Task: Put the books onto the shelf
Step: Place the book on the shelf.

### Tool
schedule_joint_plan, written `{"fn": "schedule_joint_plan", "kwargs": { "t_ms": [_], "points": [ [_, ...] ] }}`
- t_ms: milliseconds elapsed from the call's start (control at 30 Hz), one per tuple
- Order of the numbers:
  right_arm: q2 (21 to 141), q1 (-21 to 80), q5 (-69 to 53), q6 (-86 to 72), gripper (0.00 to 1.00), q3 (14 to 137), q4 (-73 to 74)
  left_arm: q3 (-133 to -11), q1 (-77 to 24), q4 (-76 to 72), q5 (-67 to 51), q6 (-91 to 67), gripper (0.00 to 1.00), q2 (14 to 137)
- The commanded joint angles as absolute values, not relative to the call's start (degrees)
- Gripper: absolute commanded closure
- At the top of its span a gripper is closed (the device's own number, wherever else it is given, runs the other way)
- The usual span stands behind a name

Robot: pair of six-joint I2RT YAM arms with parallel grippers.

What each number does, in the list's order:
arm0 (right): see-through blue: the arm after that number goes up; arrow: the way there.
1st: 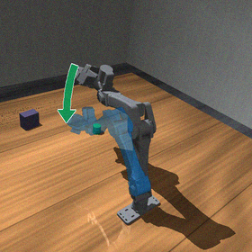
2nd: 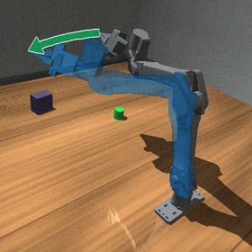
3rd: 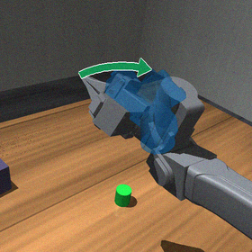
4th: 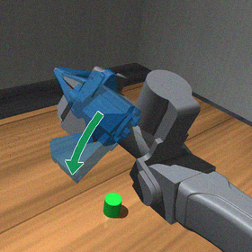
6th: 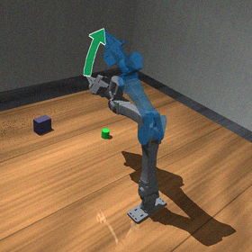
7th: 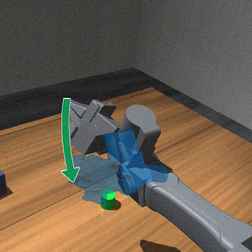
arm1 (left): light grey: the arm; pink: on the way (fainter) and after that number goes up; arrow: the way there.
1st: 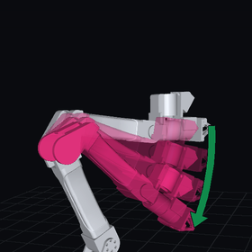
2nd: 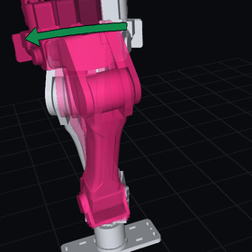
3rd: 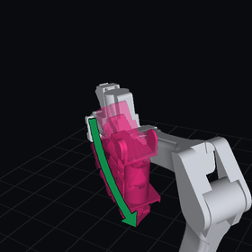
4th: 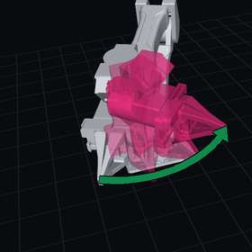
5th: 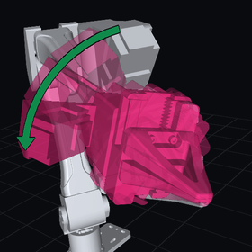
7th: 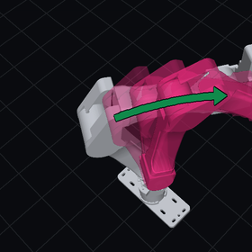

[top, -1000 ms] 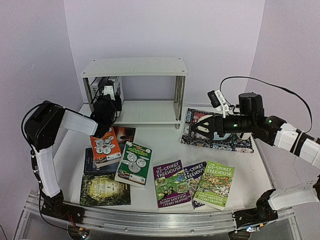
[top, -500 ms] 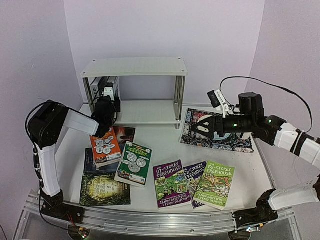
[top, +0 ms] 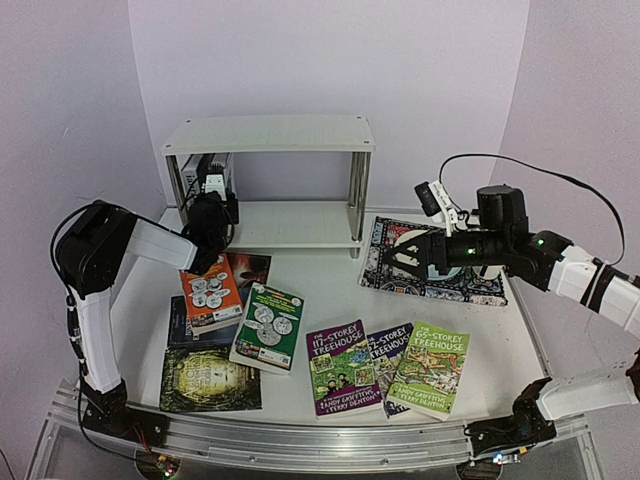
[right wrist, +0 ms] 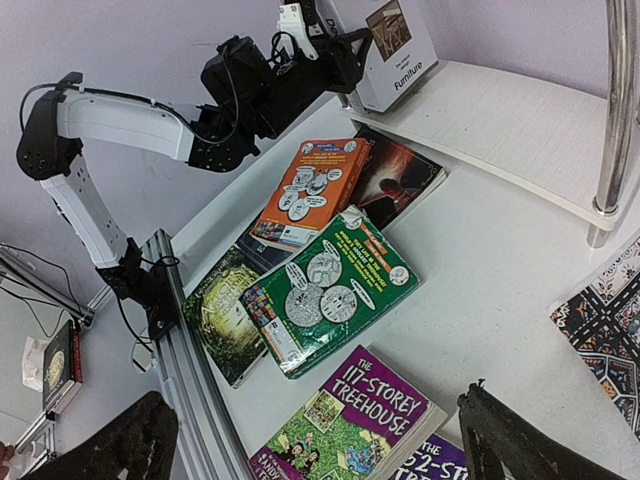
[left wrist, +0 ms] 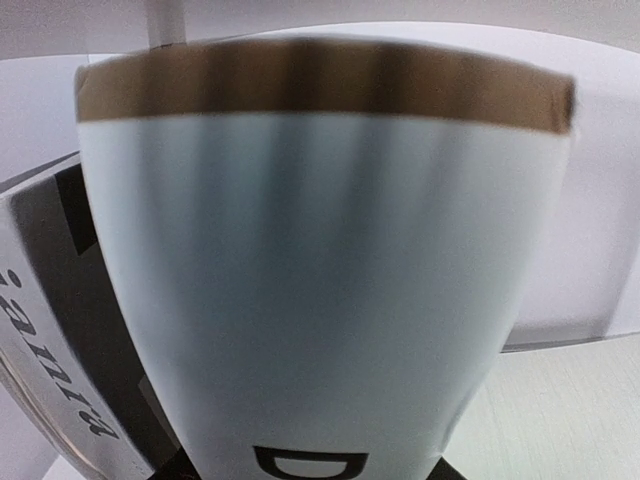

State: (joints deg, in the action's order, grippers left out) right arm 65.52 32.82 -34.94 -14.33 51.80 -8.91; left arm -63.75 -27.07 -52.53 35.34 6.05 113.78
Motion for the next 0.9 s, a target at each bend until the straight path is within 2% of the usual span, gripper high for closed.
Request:
{"fn": "schedule_joint_plan", "kwargs": {
  "t_ms": [0, 867],
  "points": [
    [64.9, 33.0, -36.3, -13.7, 0.02, 54.2, -9.4, -65.6, -26.4, -55.5, 36.7, 6.0, 0.7, 113.9],
    [66.8, 33.0, -37.1, -13.4, 0.02, 55.4, -9.3, -62.2, -25.8, -55.5, 36.5, 4.7, 0.54, 112.0]
  ]
}}
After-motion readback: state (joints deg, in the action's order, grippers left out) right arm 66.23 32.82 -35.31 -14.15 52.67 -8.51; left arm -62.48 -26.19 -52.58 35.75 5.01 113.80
